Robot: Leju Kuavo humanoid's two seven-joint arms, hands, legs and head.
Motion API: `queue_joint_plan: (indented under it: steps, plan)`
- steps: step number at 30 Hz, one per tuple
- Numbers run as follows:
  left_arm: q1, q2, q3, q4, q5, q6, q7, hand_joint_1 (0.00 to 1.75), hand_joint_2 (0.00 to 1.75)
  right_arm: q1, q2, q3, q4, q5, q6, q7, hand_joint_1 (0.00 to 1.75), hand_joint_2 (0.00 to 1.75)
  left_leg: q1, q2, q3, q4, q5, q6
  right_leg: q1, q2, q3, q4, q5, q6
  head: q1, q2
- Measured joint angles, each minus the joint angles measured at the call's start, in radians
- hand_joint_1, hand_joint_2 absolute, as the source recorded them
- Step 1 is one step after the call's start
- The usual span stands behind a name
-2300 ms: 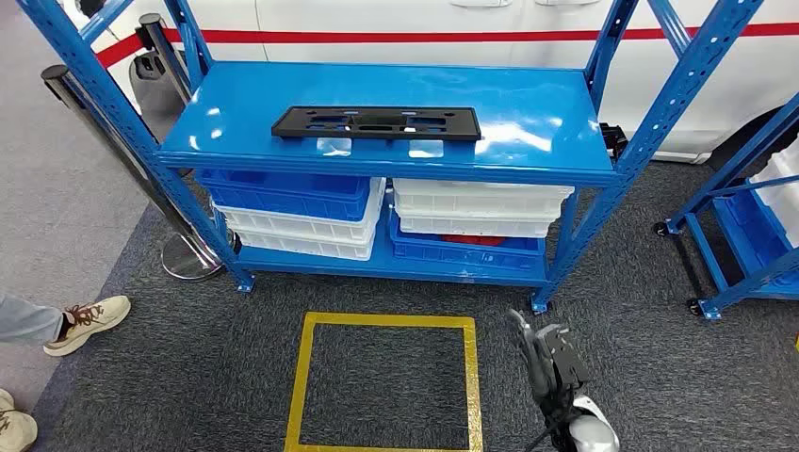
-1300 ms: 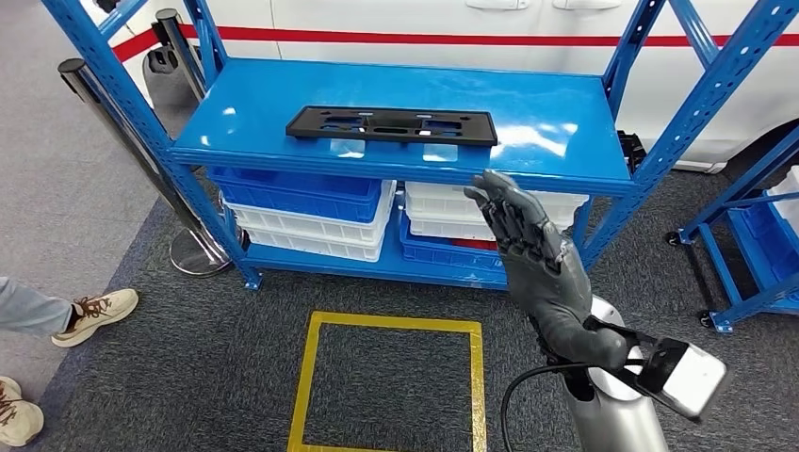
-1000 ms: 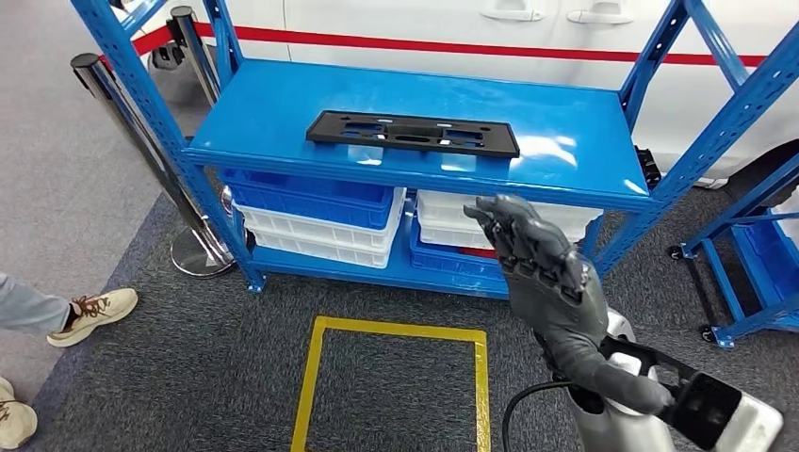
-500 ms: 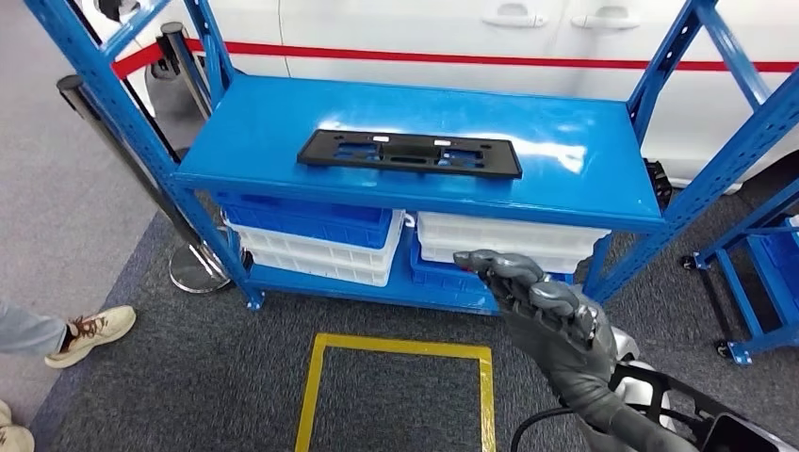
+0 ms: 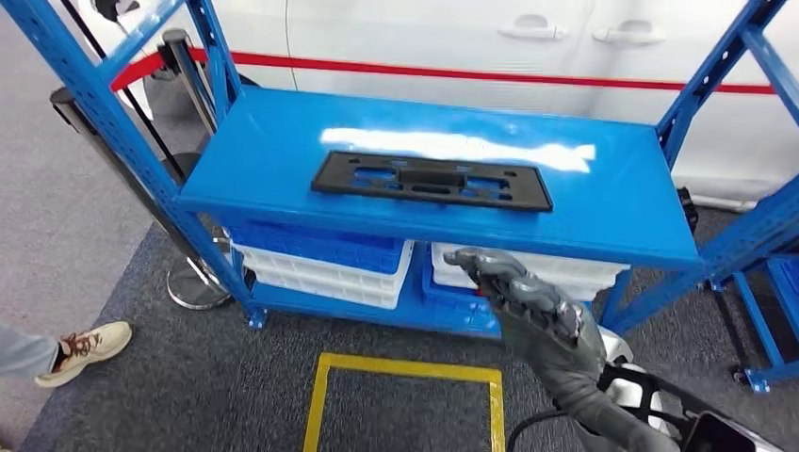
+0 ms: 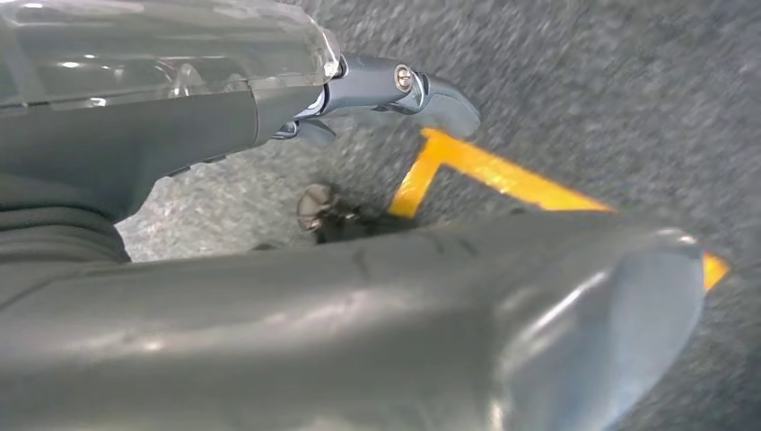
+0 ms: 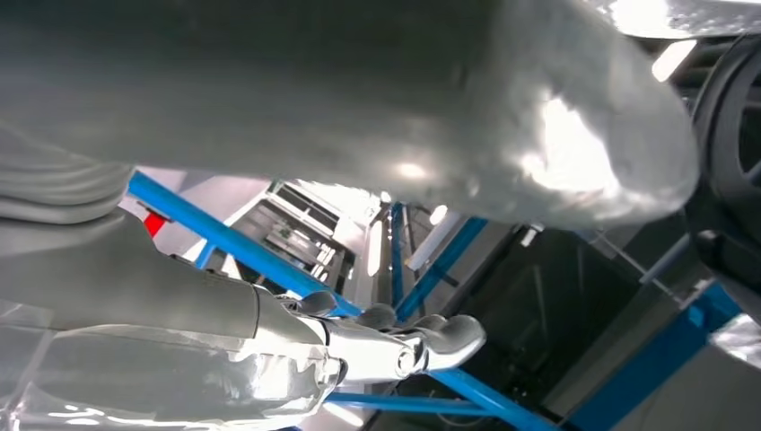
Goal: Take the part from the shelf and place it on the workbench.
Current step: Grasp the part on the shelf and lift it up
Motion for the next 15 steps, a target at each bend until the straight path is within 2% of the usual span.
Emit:
queue_joint_plan:
  steps: [1,3,4,5,6,7,8,9,10,11,13,14,15]
  plan:
    - [-0.001,0.0,0.0,0.0,0.0,0.0,0.0,0.0,0.0,0.001,0.0,0.0,0.002,0.0,0.0,0.0,0.0,0.0,0.0,-0.001,0.012,-0.004,-0.008,0.004,-0.001,0.0,-0.042,0.058,-0.005,0.002,0.0,0.0]
    - [-0.003,0.001,0.0,0.0,-0.001,0.0,0.0,0.0,0.0,0.004,0.0,0.0,0.006,0.0,-0.001,0.0,0.0,0.0,-0.001,-0.004,0.036,-0.007,-0.029,0.009,0.0,0.0,-0.138,0.159,-0.049,0.004,0.0,0.0]
    - [-0.003,0.002,0.0,0.0,-0.001,0.0,0.0,0.0,0.0,0.005,0.0,0.0,0.009,-0.001,-0.001,0.0,0.0,0.0,-0.002,-0.006,0.051,-0.007,-0.041,0.009,0.0,0.0,-0.175,0.181,-0.073,0.004,0.0,0.0]
    - [-0.002,0.001,0.0,0.0,-0.004,0.0,0.0,0.0,0.0,0.006,0.0,0.0,0.011,-0.003,-0.001,0.0,0.0,0.0,-0.003,-0.008,0.069,-0.007,-0.055,0.009,0.002,0.0,-0.201,0.177,-0.082,0.002,0.001,0.0]
    - [-0.002,0.001,0.0,0.0,-0.007,0.0,0.0,0.0,0.0,0.008,0.0,0.0,0.015,-0.006,-0.001,0.0,0.0,0.0,-0.003,-0.009,0.089,-0.007,-0.07,0.008,0.005,0.0,-0.214,0.147,-0.068,-0.003,0.001,0.0]
    - [-0.001,0.0,0.0,0.0,-0.01,0.0,0.0,0.0,0.0,0.009,0.0,-0.001,0.019,-0.009,-0.001,0.0,0.0,0.0,-0.003,-0.009,0.109,-0.008,-0.085,0.007,0.01,-0.003,-0.218,0.096,-0.025,-0.01,0.001,0.0]
    - [0.0,-0.002,0.0,0.001,-0.014,0.0,0.0,0.0,0.0,0.012,0.0,-0.002,0.024,-0.013,-0.001,0.0,0.0,0.0,-0.004,-0.008,0.129,-0.008,-0.101,0.005,0.019,-0.014,-0.218,0.033,0.046,-0.021,0.001,0.0]
    - [0.001,-0.005,0.0,0.002,-0.017,0.0,-0.001,0.0,0.0,0.014,0.0,-0.003,0.03,-0.015,0.0,0.0,0.0,0.0,-0.006,-0.007,0.144,-0.009,-0.115,0.002,0.027,-0.024,-0.218,-0.016,0.106,-0.03,0.001,0.0]
    - [0.001,-0.006,-0.001,0.003,-0.02,0.0,-0.001,0.0,0.0,0.016,-0.001,-0.004,0.037,-0.018,0.001,0.0,0.0,0.0,-0.009,-0.004,0.156,-0.013,-0.129,-0.002,0.034,-0.031,-0.217,-0.05,0.153,-0.037,0.002,0.0]
    - [0.002,-0.007,-0.001,0.004,-0.022,0.0,-0.002,0.0,0.0,0.018,0.0,-0.004,0.042,-0.02,0.002,0.0,0.0,0.0,-0.011,0.0,0.168,-0.015,-0.136,-0.008,0.037,-0.032,-0.215,-0.067,0.175,-0.043,0.002,0.0]
    - [0.001,-0.007,-0.001,0.005,-0.025,0.001,-0.004,0.0,0.0,0.019,0.001,-0.004,0.048,-0.024,0.006,0.0,0.0,0.0,-0.014,0.01,0.182,-0.008,-0.135,-0.019,0.031,-0.015,-0.195,-0.075,0.164,-0.05,0.002,0.0]
    - [0.0,-0.006,-0.001,0.005,-0.025,0.001,-0.004,0.0,0.0,0.019,0.002,-0.005,0.05,-0.026,0.009,-0.001,0.0,0.0,-0.013,0.012,0.177,0.02,-0.125,-0.024,0.028,-0.007,-0.181,-0.082,0.156,-0.055,0.002,0.0]
    - [-0.003,-0.006,-0.001,0.005,-0.026,0.0,-0.005,0.0,0.0,0.018,0.003,-0.005,0.053,-0.029,0.013,-0.001,0.0,0.0,-0.012,0.012,0.155,0.063,-0.118,-0.028,0.026,-0.001,-0.165,-0.088,0.149,-0.059,0.002,0.0]
